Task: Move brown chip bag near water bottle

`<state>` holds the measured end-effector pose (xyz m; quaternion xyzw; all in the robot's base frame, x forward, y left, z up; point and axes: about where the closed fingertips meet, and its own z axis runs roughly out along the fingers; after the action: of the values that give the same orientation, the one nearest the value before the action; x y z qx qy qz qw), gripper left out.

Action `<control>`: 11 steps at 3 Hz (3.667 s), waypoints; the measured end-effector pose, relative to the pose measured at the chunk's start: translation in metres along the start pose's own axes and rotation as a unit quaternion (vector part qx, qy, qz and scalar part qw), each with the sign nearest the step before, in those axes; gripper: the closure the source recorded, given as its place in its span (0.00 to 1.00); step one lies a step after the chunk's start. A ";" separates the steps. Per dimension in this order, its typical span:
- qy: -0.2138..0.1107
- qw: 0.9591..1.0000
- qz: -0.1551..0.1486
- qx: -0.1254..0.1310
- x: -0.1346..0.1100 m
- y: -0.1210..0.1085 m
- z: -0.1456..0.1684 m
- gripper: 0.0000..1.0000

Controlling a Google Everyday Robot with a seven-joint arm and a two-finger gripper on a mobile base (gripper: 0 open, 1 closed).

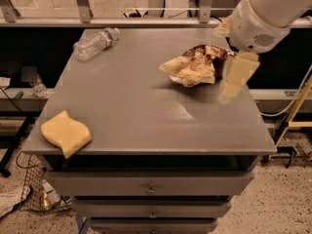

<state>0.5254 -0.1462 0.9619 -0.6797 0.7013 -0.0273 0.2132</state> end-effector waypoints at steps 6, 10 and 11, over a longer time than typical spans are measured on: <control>0.095 0.995 -0.020 -0.005 -0.021 -0.082 0.152 0.42; 0.055 0.998 -0.037 -0.005 -0.071 -0.111 0.123 1.00; 0.054 0.998 -0.028 -0.003 -0.071 -0.112 0.126 1.00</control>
Offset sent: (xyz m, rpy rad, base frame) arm 0.1194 0.0666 -0.0681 -0.1486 -0.0633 0.0912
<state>0.6719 -0.0537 0.9026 -0.6974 0.6923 -0.0680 0.1721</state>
